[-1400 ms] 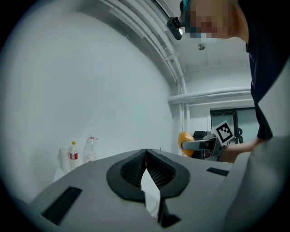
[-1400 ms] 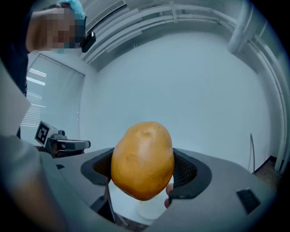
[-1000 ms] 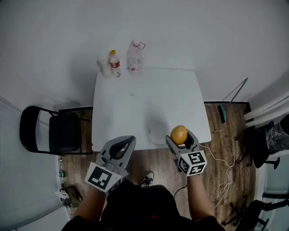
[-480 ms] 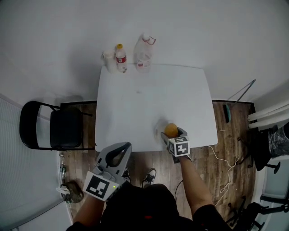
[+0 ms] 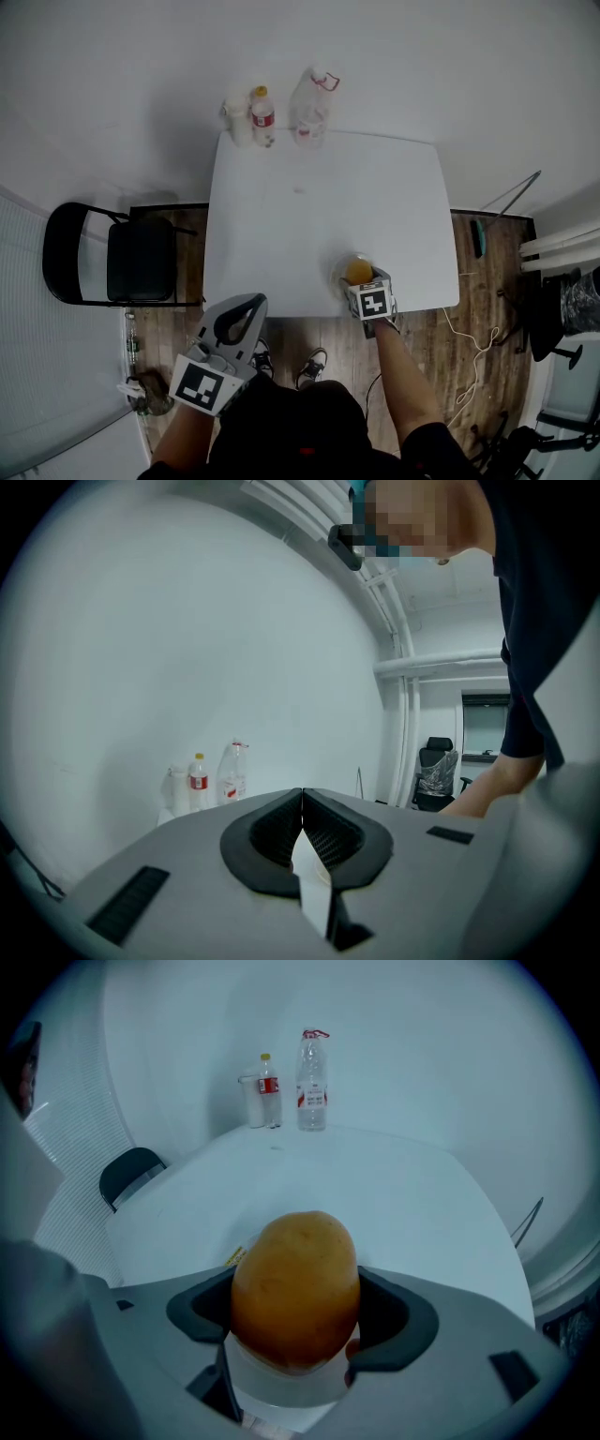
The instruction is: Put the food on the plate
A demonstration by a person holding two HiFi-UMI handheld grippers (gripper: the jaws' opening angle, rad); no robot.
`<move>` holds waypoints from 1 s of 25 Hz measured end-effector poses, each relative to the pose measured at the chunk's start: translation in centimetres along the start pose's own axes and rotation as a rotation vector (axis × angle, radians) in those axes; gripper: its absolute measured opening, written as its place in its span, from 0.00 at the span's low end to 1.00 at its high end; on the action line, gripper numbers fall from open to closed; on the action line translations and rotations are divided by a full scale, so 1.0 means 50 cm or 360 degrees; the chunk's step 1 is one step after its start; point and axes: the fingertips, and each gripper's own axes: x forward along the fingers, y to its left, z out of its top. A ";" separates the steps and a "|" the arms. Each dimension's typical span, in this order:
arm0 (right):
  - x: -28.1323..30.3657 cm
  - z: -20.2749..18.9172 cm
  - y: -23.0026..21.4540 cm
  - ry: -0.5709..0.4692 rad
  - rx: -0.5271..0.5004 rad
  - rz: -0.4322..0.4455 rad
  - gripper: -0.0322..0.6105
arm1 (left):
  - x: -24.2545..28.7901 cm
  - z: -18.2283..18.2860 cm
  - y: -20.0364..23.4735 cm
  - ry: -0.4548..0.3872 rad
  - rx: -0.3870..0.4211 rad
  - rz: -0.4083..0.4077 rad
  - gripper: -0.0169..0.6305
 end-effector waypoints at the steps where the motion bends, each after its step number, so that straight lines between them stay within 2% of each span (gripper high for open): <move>1: 0.003 -0.004 0.002 0.0017 0.0001 -0.0003 0.63 | -0.002 -0.004 0.007 0.0007 -0.0011 0.0015 0.06; 4: 0.004 -0.011 0.000 0.0035 0.0009 -0.0002 0.63 | -0.002 -0.004 0.022 0.0019 -0.0017 0.0035 0.06; 9: -0.003 -0.017 0.005 -0.0025 0.0033 0.0080 0.64 | 0.002 0.008 0.011 -0.0025 -0.0004 -0.0033 0.06; 14: -0.043 -0.001 0.000 -0.0138 0.0027 0.0038 0.65 | -0.003 0.020 0.004 -0.0015 0.0019 -0.0040 0.06; 17: -0.117 0.042 -0.003 -0.0338 -0.0040 -0.0048 0.65 | -0.009 0.028 -0.003 -0.0005 0.0018 -0.0036 0.06; 20: -0.235 0.110 -0.007 -0.0662 -0.0059 -0.0133 0.64 | -0.014 0.047 -0.023 -0.0045 0.0046 -0.0090 0.06; 23: -0.357 0.157 0.018 -0.0895 -0.0058 -0.0088 0.64 | -0.016 0.070 -0.046 -0.0104 0.0073 -0.0150 0.06; 25: -0.429 0.174 0.039 -0.0995 -0.0086 -0.0062 0.59 | -0.017 0.089 -0.065 -0.0134 0.0085 -0.0189 0.06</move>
